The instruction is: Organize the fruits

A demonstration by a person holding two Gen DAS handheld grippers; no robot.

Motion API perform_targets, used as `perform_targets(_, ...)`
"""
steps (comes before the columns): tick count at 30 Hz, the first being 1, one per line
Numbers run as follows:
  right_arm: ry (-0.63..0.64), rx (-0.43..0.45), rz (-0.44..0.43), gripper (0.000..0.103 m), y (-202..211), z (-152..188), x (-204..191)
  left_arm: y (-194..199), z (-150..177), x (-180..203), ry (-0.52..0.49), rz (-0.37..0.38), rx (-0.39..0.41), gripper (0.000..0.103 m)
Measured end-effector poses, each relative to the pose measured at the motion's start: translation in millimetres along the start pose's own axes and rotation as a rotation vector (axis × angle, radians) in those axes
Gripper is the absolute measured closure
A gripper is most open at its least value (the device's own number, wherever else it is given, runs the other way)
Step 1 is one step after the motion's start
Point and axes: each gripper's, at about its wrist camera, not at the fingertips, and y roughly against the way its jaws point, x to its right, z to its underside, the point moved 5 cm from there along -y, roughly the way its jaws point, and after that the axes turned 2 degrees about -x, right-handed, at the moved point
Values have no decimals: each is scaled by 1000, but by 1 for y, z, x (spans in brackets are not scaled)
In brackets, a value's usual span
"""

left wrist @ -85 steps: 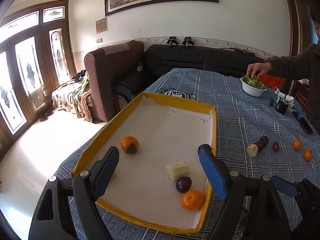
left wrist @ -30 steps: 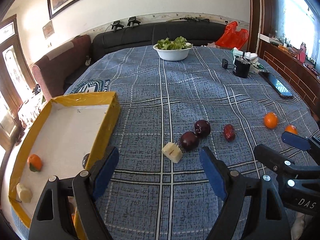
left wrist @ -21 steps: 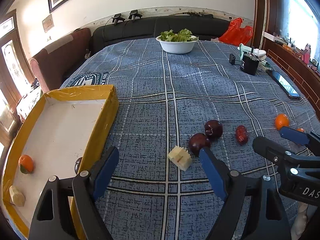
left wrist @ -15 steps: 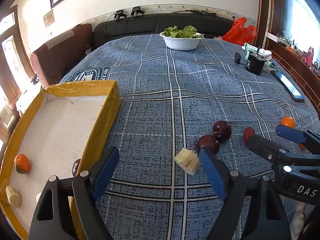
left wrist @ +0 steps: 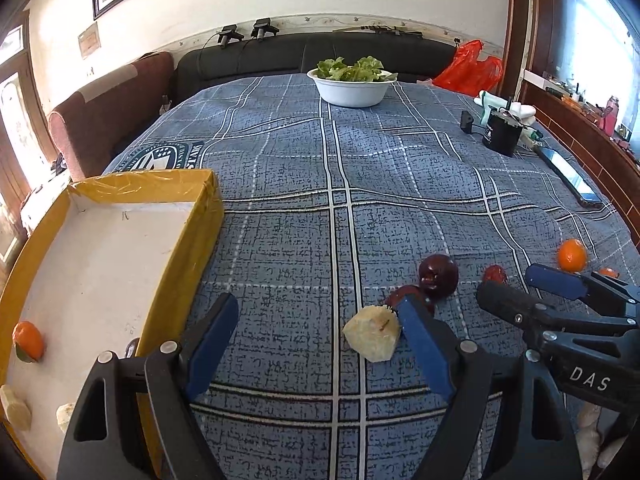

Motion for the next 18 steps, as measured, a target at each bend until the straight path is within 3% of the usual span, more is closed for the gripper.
perform_targets(3, -10, 3, 4, 33, -1, -4, 2, -3, -2, 5, -13, 25, 5, 21)
perform_targets(5, -2, -5, 5, 51, -3, -5, 1, -2, -2, 11, -48, 29, 11, 21)
perform_targets(6, 4, -17, 10, 57, -6, -4, 0, -1, -2, 14, -64, 26, 18, 27)
perform_targets(8, 20, -16, 23, 74, -6, -4, -2, 2, -1, 19, -84, 35, 34, 53)
perform_targets(9, 23, -16, 23, 76, -6, -3, -2, 4, -1, 21, -86, 45, 35, 78)
perform_targets(10, 20, -16, 21, 78, -5, -3, -1, 4, -1, 21, -89, 45, 31, 89)
perform_targets(18, 4, -10, 7, 80, 0, 1, 4, 17, 2, 13, -65, 20, 53, 91)
